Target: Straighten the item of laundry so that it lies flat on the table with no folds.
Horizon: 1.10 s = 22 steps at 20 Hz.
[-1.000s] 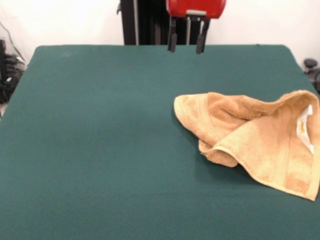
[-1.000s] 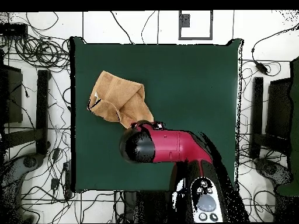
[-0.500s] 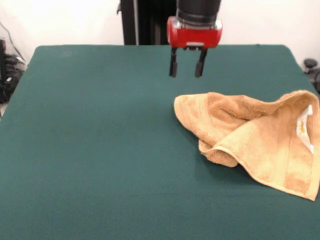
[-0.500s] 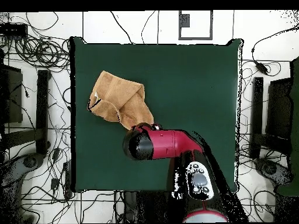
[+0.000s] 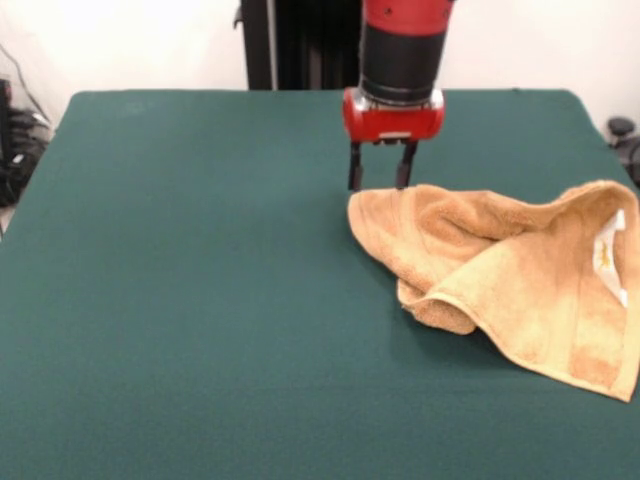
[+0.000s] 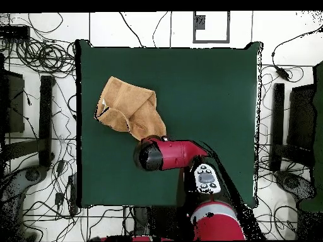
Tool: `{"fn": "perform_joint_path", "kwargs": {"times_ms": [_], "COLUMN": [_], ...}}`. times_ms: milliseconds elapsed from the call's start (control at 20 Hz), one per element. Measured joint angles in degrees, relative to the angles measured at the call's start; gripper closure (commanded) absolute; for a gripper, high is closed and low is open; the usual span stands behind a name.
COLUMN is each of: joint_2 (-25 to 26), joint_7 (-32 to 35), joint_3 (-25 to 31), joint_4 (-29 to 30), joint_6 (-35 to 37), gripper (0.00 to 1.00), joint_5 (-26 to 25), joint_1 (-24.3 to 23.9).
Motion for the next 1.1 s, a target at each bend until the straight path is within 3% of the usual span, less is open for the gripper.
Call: {"fn": "perform_joint_path", "kwargs": {"times_ms": [450, 1100], "joint_2": [4.76, 5.22], "joint_7": [0.00, 0.00], "joint_3": [-0.77, -2.23], "joint_4": [-3.14, -4.47], "joint_6": [-2.12, -2.12], "gripper": [0.00, 0.00], "joint_5": [0.04, 0.03], "joint_1": [1.37, 3.21]}}
